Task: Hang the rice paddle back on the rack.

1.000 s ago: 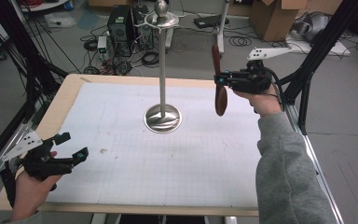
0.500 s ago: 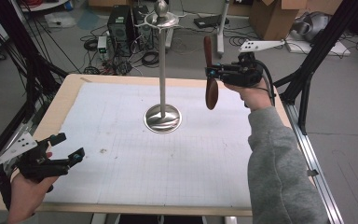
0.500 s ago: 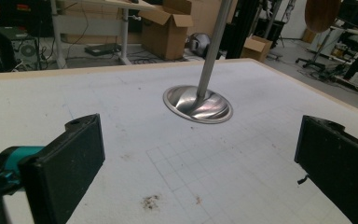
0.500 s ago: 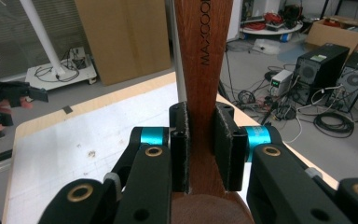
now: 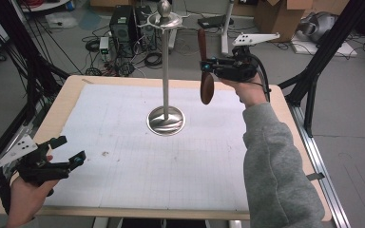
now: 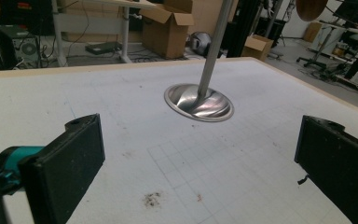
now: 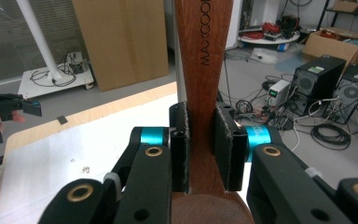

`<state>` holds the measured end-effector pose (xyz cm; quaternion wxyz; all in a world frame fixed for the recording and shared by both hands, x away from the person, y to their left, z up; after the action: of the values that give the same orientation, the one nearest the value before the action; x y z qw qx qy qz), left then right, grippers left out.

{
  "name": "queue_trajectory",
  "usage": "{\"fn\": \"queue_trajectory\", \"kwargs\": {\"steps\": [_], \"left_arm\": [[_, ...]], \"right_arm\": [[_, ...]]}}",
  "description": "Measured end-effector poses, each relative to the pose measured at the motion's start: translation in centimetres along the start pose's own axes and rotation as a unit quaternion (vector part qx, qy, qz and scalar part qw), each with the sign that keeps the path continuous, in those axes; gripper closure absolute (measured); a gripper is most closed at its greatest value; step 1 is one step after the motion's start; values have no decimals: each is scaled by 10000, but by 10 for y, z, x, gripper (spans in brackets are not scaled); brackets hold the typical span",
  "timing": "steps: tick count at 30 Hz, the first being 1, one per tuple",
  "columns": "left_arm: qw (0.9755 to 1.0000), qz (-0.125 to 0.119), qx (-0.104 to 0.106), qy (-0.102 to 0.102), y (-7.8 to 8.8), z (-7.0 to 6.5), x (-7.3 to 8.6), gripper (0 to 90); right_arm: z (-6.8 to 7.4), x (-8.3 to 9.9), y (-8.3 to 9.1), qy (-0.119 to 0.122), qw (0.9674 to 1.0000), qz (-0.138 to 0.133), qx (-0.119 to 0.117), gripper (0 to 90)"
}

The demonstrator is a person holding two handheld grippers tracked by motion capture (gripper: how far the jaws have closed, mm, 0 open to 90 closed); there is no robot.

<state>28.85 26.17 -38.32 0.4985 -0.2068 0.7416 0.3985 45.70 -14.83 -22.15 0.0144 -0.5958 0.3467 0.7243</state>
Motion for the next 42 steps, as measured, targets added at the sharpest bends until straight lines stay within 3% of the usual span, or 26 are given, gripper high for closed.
{"fn": "queue_trajectory", "kwargs": {"steps": [21, 42], "left_arm": [[10000, -34, -44, 15, 7, 3, 0, 20], [10000, -55, -54, 16, 11, 4, 0, 20]], "right_arm": [[7, -22, -12, 94, 9998, -126, -103, 777], [8, -25, -24, 12, 9999, -78, -72, 777]]}}
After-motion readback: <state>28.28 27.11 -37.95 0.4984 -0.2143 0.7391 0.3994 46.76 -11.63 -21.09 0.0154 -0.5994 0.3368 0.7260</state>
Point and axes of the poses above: each handheld gripper's, and its own axes: y roughly backward along the jaws, x roughly out of its underside, z roughly to its left, the point moved 7 cm from there along -y, roughly forward along the jaws, and after that the axes turned 11 degrees about z, right-handed, at the moved point
